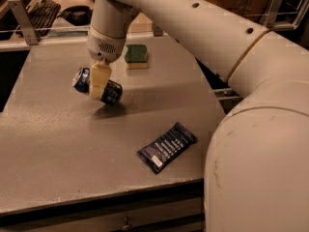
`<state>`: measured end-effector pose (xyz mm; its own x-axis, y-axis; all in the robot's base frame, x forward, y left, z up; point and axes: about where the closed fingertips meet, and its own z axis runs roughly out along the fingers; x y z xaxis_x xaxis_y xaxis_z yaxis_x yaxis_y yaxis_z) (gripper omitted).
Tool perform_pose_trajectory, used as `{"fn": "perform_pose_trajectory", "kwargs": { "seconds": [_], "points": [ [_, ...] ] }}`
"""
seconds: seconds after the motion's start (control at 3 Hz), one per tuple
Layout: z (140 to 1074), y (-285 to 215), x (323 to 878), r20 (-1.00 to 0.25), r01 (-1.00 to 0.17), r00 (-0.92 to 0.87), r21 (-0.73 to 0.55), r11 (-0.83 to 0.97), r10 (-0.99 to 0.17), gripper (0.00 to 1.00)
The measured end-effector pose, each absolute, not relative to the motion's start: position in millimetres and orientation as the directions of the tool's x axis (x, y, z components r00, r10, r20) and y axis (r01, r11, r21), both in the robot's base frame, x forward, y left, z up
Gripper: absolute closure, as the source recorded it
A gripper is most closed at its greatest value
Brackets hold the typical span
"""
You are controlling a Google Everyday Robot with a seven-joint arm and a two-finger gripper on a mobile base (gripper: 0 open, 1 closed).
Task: Knock pepsi can over
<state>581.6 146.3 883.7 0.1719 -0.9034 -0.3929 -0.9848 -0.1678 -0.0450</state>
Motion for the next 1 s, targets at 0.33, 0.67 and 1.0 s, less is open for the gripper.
{"fn": "perform_pose_trajectory", "kwargs": {
  "seconds": [0.33, 0.67, 1.0],
  "points": [
    [873.0, 151.2, 572.8, -0.342, -0.979, 0.197, -0.023, -0.202, -0.919, 0.36],
    [867.5, 156.3, 566.9, -0.330, -0.977, 0.206, -0.010, -0.215, -0.921, 0.13],
    [867.5, 158.2, 562.6, -0.362, -0.979, 0.191, -0.002, -0.204, -0.912, 0.00]
  ]
}}
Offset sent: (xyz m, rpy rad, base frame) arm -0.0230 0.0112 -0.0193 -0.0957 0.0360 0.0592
